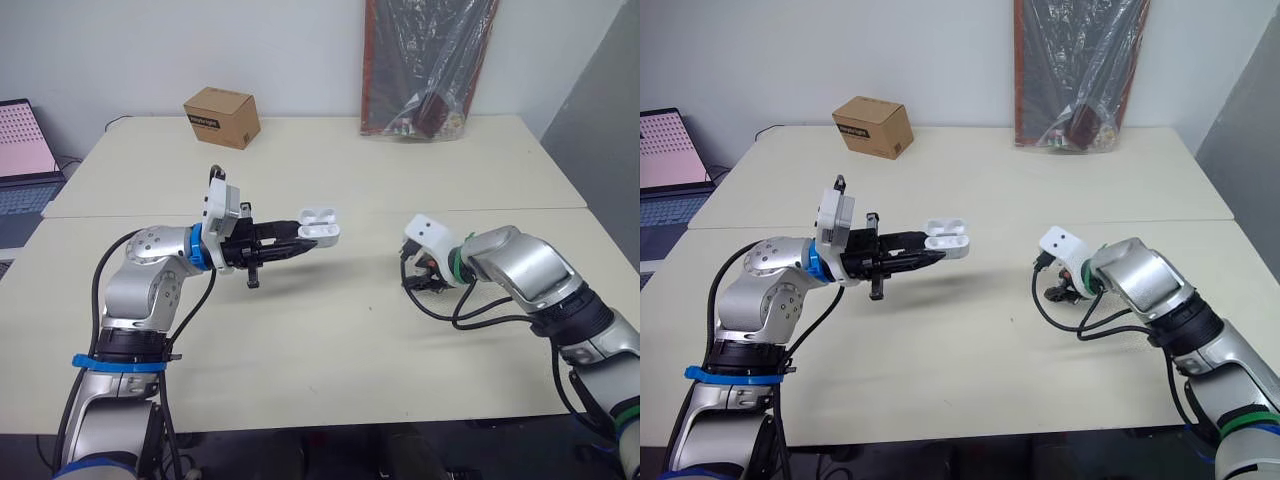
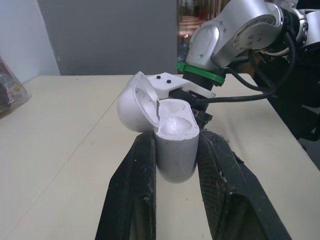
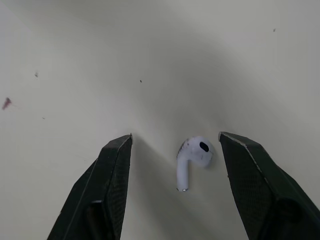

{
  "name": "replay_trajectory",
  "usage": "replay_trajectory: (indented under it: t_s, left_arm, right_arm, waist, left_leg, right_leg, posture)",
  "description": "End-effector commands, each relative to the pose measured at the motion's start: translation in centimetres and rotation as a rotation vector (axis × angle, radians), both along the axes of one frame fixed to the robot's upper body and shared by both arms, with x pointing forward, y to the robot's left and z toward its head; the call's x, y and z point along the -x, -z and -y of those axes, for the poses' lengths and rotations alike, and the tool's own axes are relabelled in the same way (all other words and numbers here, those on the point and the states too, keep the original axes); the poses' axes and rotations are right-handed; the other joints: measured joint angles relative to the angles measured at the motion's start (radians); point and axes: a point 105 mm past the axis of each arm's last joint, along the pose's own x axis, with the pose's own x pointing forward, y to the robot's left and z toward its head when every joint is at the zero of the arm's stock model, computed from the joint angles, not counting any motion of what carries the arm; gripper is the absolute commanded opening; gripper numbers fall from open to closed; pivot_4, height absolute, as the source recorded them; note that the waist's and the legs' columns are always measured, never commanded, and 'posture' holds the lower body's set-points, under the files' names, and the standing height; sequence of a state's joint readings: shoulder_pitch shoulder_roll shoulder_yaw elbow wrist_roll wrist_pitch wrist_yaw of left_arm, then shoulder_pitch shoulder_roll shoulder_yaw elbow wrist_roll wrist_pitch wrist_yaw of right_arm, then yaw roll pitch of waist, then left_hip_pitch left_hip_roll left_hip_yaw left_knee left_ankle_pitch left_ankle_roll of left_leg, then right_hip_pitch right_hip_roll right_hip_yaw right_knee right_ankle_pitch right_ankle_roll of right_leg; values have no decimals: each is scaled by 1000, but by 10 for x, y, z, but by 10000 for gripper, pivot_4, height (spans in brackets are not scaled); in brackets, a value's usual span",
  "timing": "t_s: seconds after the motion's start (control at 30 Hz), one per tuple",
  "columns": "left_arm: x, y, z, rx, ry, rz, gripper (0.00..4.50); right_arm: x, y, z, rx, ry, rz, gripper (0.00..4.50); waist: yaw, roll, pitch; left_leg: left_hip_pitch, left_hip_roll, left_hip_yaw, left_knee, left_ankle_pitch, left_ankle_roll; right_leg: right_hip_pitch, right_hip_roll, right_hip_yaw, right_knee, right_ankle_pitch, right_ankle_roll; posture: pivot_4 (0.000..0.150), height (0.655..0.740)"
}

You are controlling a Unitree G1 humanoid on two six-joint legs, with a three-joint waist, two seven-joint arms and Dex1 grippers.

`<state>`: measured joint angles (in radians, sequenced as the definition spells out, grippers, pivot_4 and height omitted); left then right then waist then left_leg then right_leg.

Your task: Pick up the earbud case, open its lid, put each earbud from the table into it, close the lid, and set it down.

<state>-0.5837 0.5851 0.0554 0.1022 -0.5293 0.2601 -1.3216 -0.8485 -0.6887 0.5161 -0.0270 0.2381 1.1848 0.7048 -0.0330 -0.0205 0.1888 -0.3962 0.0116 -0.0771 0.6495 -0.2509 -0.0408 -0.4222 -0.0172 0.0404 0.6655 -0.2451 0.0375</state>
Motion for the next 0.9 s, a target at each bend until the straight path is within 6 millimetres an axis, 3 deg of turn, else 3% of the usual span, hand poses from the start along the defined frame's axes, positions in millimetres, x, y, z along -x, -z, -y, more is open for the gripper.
replay_trajectory:
  t_s: [0.03,0.27,0.37,0.53,0.57,0.77,0.9]
  left_arm:
    - [6,-11,1,13,18,45,7858]
    - [7,-9,1,10,17,42,7858]
    - [8,-9,2,9,17,41,7858]
    - [8,-8,2,5,18,39,7858]
    - [8,-7,1,5,17,39,7858]
    - [8,-6,1,1,18,35,7858]
    - [8,-6,2,-2,21,32,7858]
  right_arm:
    - [-4,-4,3,16,4,29,28549]
    - [-4,2,6,18,15,17,28549]
    - [-5,2,8,23,22,18,22353]
    - [-4,3,10,26,25,14,4821]
    - [-4,3,10,26,26,13,3831]
    - [-1,1,12,41,-13,15,3839]
    - [9,-5,11,76,-179,21,3839]
  waist:
    - [0,0,0]
    - [0,0,0]
    - [0,0,0]
    - [0,0,0]
    - [0,0,0]
    - [0,0,0]
    - [2,0,0]
  left_leg:
    - [0,0,0,0,0,0]
    - [0,0,0,0,0,0]
    - [1,0,0,0,0,0]
    - [1,0,0,1,0,0]
    - [1,0,0,2,0,0]
    - [1,0,0,2,0,0]
    - [0,-1,0,2,0,0]
  right_leg:
    - [0,0,0,0,0,0]
    - [0,0,0,0,0,0]
    - [1,0,0,0,0,0]
    - [1,0,0,0,0,0]
    - [1,0,0,0,0,0]
    - [1,0,0,0,0,0]
    - [1,0,0,0,0,0]
  posture:
    - [1500,7400]
    - [1500,7400]
    - [1500,7400]
    - [1500,7400]
    - [1500,7400]
    - [1500,7400]
    - [1500,7400]
